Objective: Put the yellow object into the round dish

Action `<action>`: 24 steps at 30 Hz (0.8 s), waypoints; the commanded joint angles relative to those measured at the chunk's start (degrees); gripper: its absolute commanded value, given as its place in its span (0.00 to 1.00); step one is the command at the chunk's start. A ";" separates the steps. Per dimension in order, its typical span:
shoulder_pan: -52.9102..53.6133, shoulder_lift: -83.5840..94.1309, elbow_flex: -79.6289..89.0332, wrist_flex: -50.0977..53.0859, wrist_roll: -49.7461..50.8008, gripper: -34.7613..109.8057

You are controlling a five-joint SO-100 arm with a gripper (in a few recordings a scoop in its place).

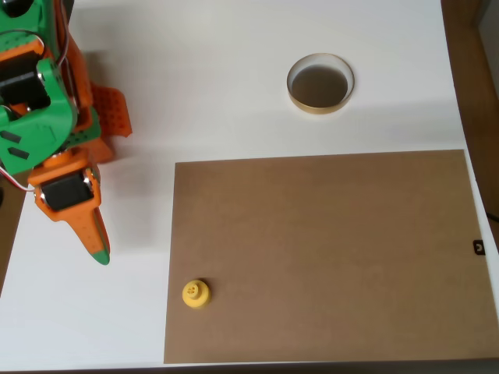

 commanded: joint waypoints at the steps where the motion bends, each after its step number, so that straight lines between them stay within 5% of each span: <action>1: 0.70 0.97 -0.09 -0.09 -0.88 0.26; 24: -1.93 0.97 0.09 -0.35 -4.04 0.25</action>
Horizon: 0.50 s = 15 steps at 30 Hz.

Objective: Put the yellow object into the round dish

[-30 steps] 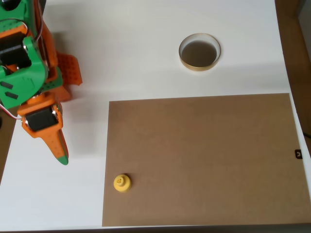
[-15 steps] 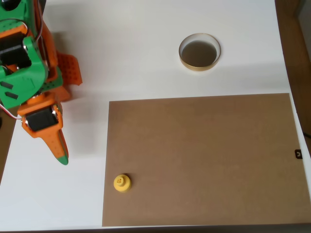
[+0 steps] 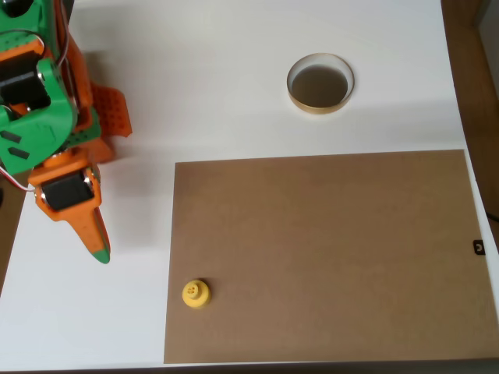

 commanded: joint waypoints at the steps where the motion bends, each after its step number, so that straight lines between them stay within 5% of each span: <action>1: -2.29 0.88 0.26 -0.70 -4.92 0.25; 5: -6.50 0.88 1.67 -0.35 -21.27 0.25; 10: 1.41 0.97 0.53 -1.14 -6.68 0.25; 15: 2.20 0.97 0.09 -0.35 -5.01 0.27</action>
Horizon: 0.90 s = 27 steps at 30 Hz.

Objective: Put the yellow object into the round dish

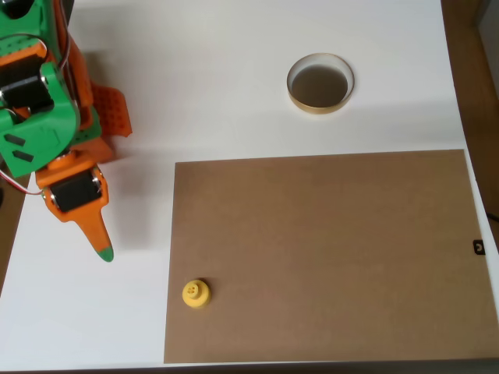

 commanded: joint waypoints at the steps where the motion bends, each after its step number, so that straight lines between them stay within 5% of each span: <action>1: 1.58 0.97 -2.11 0.97 1.14 0.28; 9: 0.44 -1.67 -10.20 4.13 3.52 0.33; 18: -5.36 -31.64 -27.25 -1.32 3.78 0.35; 27: -13.97 -42.71 -41.92 3.87 2.46 0.37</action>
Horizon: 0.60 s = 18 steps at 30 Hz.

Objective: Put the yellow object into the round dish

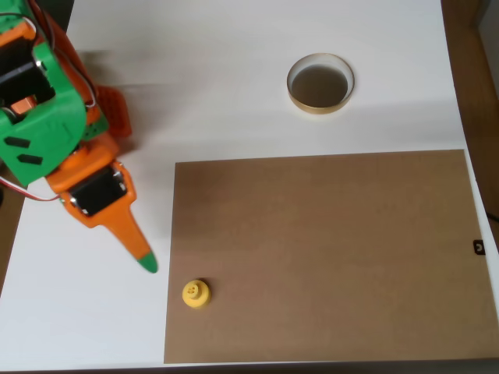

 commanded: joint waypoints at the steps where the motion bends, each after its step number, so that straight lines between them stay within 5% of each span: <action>1: -1.67 -4.04 -9.14 2.81 -0.70 0.37; 18: -3.52 -29.44 -21.01 6.94 -0.79 0.46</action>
